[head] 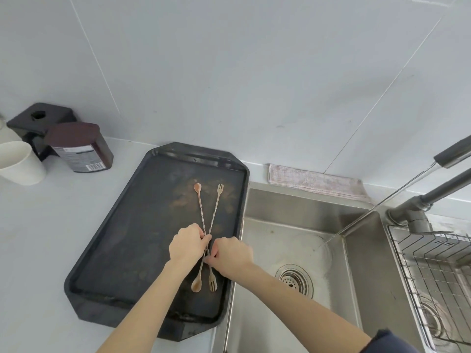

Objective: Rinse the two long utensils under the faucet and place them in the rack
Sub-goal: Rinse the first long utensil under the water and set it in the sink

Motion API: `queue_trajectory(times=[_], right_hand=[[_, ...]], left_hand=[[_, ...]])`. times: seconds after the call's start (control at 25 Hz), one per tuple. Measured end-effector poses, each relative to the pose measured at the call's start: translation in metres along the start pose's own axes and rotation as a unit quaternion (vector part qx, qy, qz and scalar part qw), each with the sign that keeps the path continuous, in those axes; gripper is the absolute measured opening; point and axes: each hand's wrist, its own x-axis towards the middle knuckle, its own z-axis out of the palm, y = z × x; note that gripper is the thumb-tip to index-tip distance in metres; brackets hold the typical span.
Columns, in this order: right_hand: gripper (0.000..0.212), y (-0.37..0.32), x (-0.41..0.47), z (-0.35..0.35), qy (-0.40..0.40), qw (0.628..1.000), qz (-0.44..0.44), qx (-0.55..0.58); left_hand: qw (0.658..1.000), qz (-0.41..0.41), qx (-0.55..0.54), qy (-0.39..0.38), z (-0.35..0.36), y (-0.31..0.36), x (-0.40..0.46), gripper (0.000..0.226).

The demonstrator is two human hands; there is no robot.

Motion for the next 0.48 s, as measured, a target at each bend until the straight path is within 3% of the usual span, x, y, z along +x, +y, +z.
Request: queue_trajectory(times=[0.2,0.48], right_hand=[[0.028,-0.002,0.001,0.002,0.002,1.000,0.006,0.018],[0.018,0.021,-0.022,-0.013,0.060,0.979,0.014,0.195]], left_hand=[[0.999,-0.007,-0.043,-0.001,-0.002,0.003,-0.002,0.024],[0.972,0.013,-0.233,0.006,-0.011,0.026,-0.020,0.006]])
